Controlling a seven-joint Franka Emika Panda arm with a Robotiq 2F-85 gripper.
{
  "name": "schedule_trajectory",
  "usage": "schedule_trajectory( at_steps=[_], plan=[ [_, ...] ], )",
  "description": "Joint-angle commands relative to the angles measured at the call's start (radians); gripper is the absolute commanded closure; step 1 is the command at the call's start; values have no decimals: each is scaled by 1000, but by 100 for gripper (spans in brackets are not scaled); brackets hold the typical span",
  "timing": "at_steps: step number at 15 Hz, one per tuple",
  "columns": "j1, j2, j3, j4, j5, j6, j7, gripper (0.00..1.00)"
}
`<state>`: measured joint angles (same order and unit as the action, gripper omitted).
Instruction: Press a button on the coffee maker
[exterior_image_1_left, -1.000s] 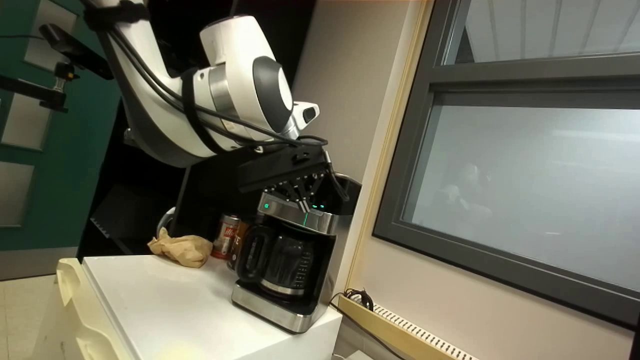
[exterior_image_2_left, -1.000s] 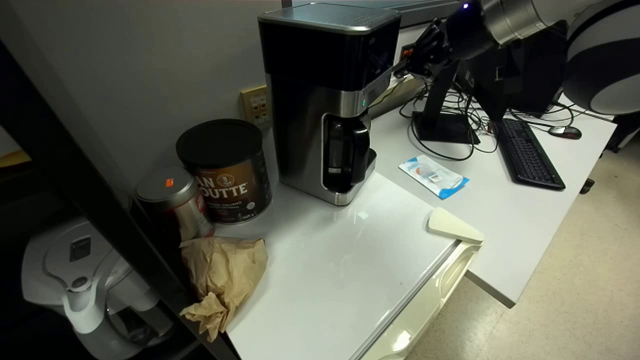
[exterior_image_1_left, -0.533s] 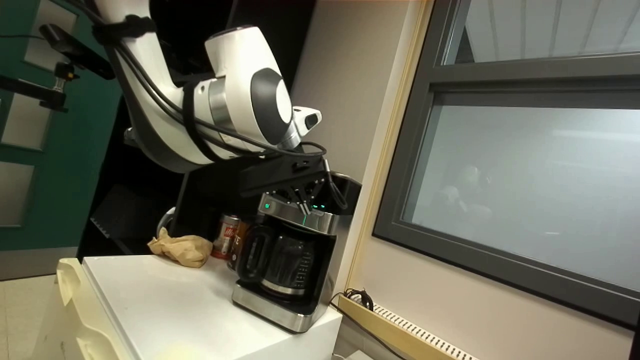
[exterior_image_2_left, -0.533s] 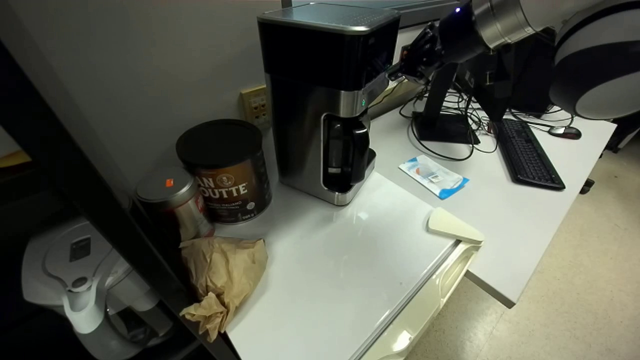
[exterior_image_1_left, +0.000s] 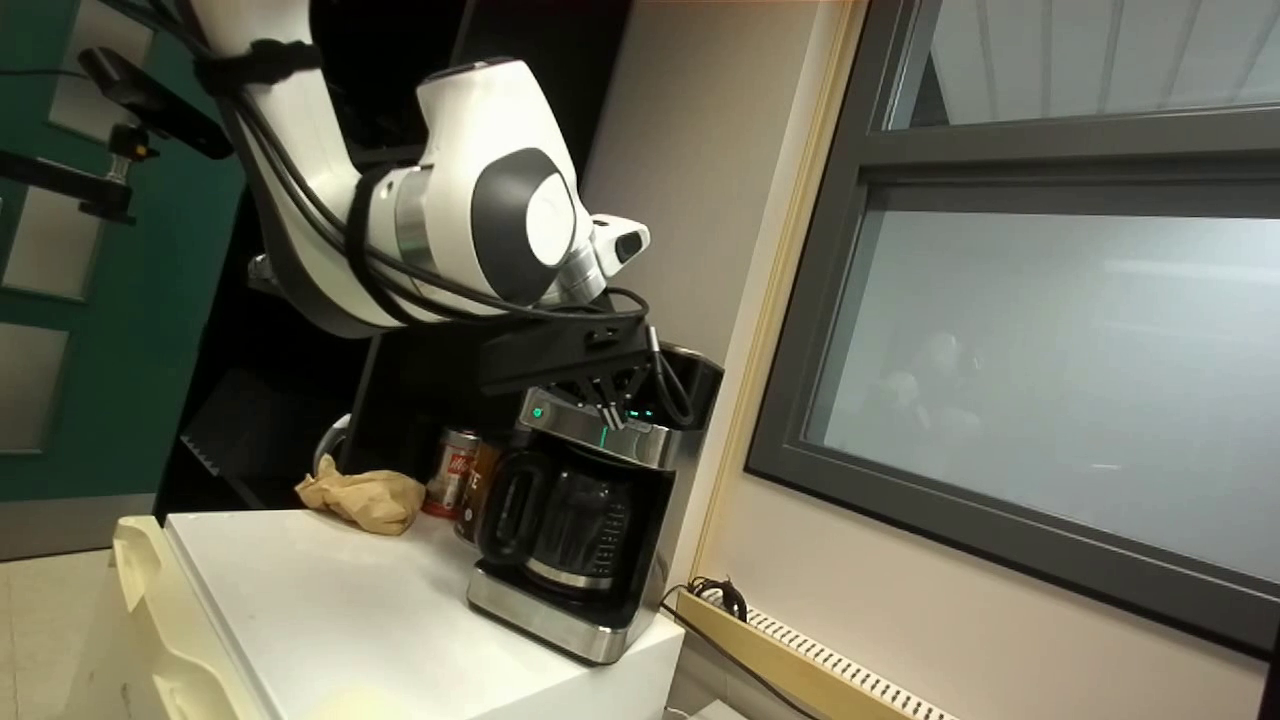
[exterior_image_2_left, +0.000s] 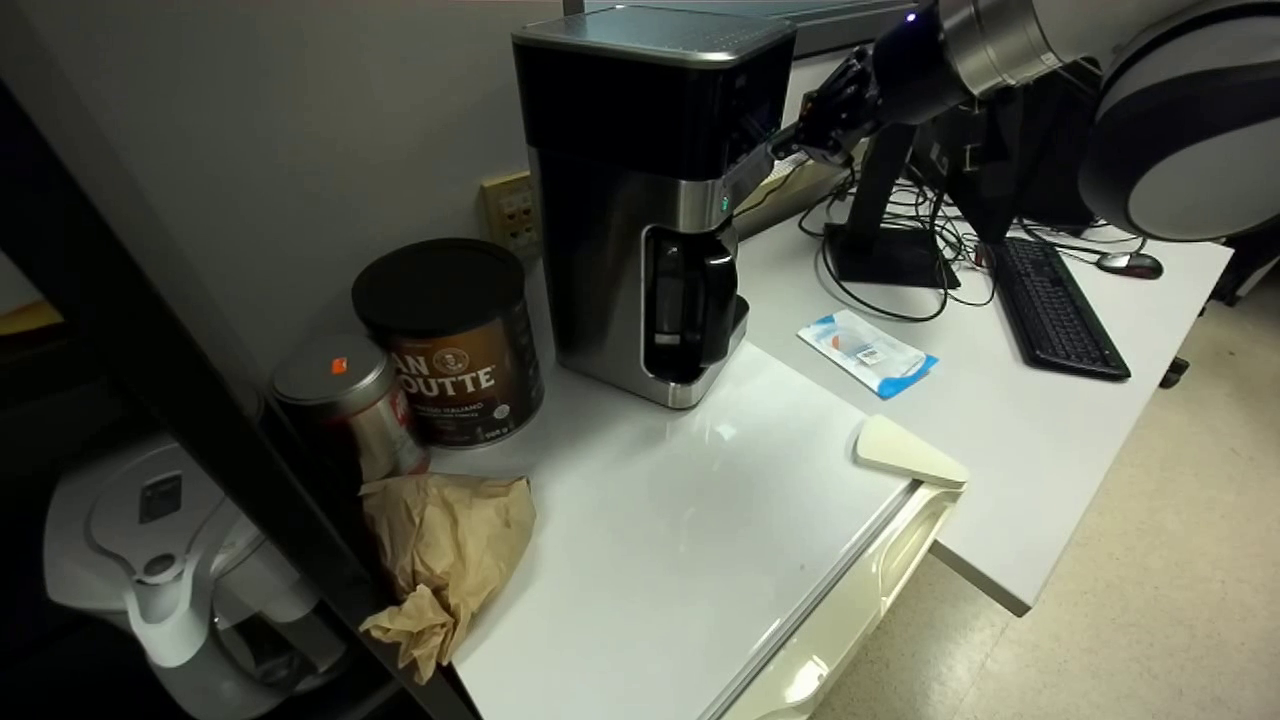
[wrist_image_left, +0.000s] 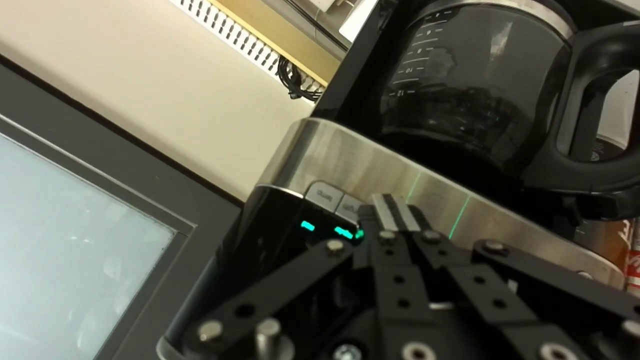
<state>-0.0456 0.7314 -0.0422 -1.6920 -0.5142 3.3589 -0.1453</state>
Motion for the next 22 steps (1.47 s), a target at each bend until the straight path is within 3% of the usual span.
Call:
schedule_trajectory(
  at_steps=[1, 3, 8, 14, 22],
  plan=[
    [-52, -40, 75, -52, -29, -6, -3, 99],
    [-94, -90, 129, -127, -55, -22, -1, 99],
    [-148, -236, 184, -336, -94, -28, 12, 100],
    [-301, -375, 318, -539, -174, -36, 0, 100],
    [-451, -482, 401, -670, -325, -12, -51, 100]
  ],
)
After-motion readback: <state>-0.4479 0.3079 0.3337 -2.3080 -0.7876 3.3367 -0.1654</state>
